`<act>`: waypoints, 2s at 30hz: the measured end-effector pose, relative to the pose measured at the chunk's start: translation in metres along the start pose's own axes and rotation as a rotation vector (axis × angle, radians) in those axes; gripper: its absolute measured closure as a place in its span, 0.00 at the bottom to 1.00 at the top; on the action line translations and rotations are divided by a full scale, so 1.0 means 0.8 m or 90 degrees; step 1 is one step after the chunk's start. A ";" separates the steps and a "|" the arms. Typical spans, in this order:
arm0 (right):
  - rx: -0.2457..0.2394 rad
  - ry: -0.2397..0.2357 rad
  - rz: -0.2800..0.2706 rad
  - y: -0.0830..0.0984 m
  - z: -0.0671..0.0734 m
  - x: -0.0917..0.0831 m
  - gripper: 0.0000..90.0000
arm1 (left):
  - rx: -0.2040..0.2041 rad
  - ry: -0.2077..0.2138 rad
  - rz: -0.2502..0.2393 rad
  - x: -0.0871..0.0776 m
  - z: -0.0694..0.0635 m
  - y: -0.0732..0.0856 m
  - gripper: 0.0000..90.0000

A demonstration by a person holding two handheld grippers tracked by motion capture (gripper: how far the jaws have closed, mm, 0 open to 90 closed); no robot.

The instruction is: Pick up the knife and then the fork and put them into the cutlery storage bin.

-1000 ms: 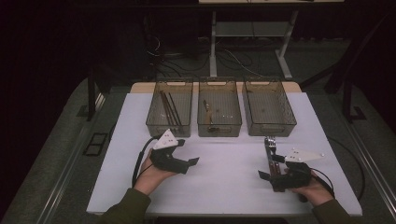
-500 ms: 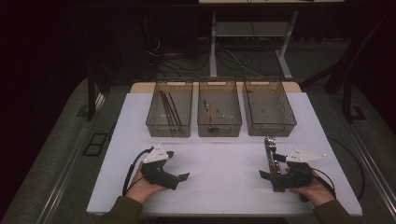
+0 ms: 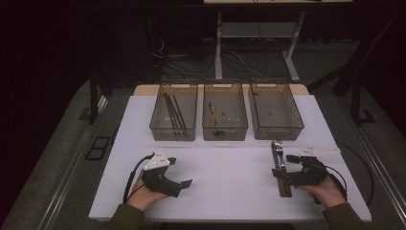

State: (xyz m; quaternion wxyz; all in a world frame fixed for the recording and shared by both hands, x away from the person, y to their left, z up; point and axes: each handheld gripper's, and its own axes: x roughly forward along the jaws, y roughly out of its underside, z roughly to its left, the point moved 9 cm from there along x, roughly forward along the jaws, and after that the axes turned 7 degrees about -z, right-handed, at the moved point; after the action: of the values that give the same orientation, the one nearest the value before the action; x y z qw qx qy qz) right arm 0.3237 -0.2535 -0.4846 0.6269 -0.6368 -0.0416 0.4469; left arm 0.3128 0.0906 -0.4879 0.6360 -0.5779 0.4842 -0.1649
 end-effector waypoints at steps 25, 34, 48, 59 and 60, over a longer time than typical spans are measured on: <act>0.085 0.183 0.063 -0.021 -0.105 0.036 0.97 | -0.002 0.010 0.006 0.006 -0.004 0.001 0.00; 0.085 0.198 0.075 -0.022 -0.118 0.056 1.00 | -0.002 0.015 0.009 0.007 -0.005 0.001 0.00; 0.075 0.196 0.089 -0.021 -0.111 0.072 1.00 | -0.002 0.019 0.009 0.007 -0.006 0.001 0.01; 0.067 0.157 0.092 -0.023 -0.098 0.079 1.00 | -0.003 0.025 0.010 0.008 -0.008 0.001 0.01; 0.069 0.156 0.093 -0.023 -0.096 0.079 1.00 | -0.003 0.024 0.010 0.008 -0.008 0.001 0.01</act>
State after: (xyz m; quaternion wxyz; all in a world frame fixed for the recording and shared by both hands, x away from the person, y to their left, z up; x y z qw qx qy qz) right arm 0.4189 -0.2695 -0.5161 0.6266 -0.6530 0.1061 0.4119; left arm 0.3105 0.0825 -0.4907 0.6265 -0.5722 0.5013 -0.1695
